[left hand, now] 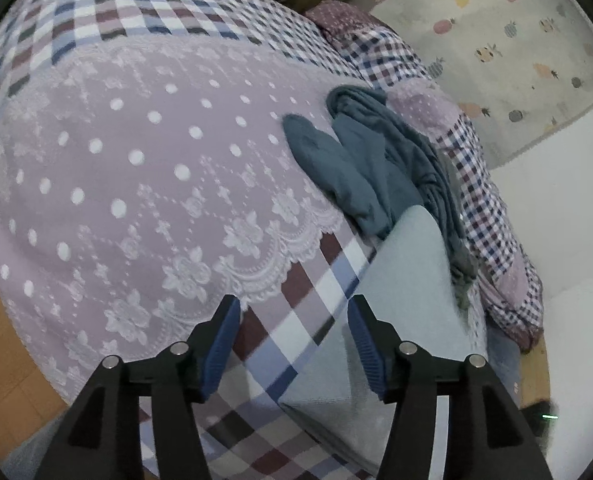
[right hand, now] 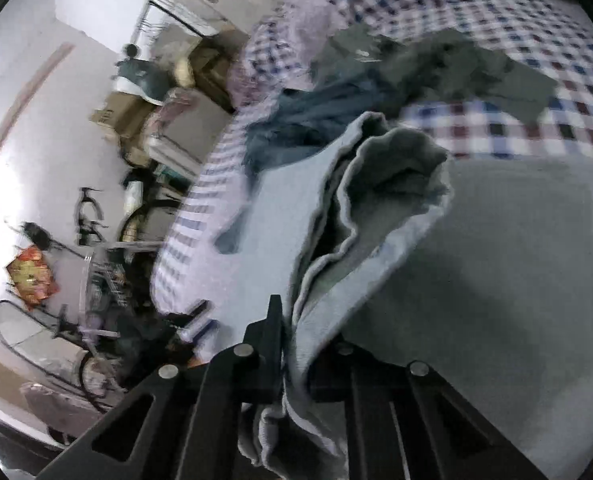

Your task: Fold clothes

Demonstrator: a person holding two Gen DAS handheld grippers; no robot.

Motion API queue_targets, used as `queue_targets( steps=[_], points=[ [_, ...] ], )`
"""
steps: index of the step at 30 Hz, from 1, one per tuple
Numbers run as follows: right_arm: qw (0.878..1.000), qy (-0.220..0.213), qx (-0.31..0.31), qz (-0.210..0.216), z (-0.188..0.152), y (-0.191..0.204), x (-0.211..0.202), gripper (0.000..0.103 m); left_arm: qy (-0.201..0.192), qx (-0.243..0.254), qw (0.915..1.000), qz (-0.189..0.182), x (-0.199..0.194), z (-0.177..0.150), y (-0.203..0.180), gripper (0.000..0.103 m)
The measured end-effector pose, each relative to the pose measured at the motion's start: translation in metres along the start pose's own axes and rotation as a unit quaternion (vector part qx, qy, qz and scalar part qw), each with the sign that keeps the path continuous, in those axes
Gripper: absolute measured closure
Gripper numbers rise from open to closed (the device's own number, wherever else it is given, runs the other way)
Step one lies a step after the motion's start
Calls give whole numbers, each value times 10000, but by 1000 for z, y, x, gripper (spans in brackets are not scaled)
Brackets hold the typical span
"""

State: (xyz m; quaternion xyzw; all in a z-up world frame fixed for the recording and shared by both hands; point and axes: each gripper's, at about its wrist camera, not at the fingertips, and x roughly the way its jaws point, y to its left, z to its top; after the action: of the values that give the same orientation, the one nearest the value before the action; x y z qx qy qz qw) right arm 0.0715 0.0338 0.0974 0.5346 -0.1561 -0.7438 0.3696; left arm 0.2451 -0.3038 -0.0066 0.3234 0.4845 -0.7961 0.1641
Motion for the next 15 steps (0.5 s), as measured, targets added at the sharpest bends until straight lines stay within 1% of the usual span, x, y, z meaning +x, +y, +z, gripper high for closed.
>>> queue_targets(
  steps=[2, 3, 5, 6, 8, 9, 12, 15],
  points=[
    [9979, 413, 293, -403, -3, -31, 28, 94, 120, 37, 9999, -26, 3, -2, -1, 43],
    [9970, 520, 377, -432, -6, -41, 37, 94, 140, 62, 9999, -26, 4, -2, -1, 43],
    [9972, 470, 510, -260, -11, -51, 38, 94, 164, 101, 9998, -63, 4, -3, -3, 41],
    [9979, 374, 468, -228, -11, -48, 32, 94, 196, 104, 9997, -108, 5, -4, -4, 41],
    [9989, 195, 380, -211, -9, -41, 23, 94, 317, 131, 9991, -243, 8, -7, -7, 41],
    [9989, 191, 328, -257, -7, -40, 22, 94, 365, 182, 9989, -248, 10, -9, -9, 41],
    [9979, 375, 306, -437, -8, -50, 27, 93, 451, 332, 9982, -194, 13, -16, -14, 41],
    [9970, 512, 310, -488, -13, -60, 23, 89, 510, 410, 9976, -214, 15, -20, -17, 41]
  ],
)
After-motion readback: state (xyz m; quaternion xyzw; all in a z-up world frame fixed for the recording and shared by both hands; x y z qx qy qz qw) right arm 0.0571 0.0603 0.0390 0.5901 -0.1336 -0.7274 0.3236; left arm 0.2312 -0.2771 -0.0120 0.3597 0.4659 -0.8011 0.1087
